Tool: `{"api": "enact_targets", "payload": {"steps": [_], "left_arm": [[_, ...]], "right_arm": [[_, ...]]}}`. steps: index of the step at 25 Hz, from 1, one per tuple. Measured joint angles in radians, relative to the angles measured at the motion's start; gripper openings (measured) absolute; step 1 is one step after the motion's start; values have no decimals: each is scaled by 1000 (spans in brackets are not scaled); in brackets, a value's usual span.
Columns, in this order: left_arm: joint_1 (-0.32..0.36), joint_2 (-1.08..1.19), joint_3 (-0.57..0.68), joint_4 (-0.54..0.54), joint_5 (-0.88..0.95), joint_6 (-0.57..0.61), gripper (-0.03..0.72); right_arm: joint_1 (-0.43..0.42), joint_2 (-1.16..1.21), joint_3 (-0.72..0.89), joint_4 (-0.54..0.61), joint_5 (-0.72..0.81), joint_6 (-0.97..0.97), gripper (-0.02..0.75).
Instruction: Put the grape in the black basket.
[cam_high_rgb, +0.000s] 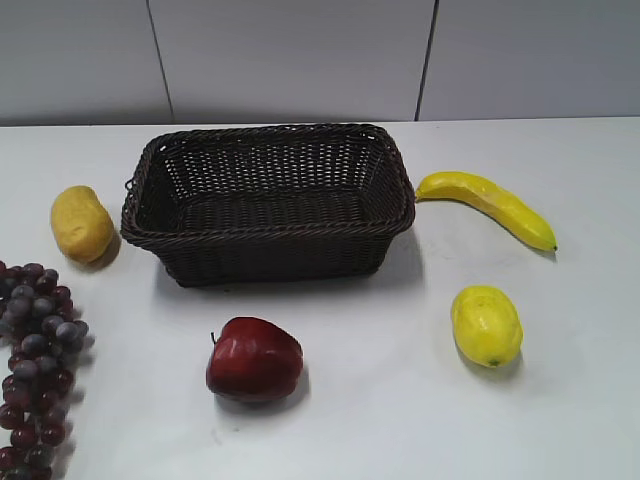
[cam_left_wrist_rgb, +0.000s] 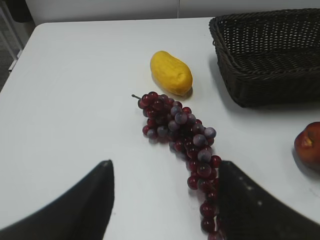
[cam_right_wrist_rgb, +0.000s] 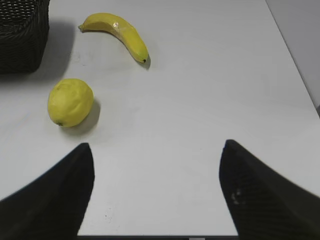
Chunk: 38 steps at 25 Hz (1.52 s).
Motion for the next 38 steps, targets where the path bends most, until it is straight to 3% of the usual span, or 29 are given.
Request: {"api": "enact_targets", "payload": {"steps": [21,38], "left_arm": [[0,45,0,-5,-1,0,588],[0,890,-33,-185,-332,0,588]], "right_arm": [[0,0,0,0,0,0,593],[0,0,0,0,0,0,593]]}}
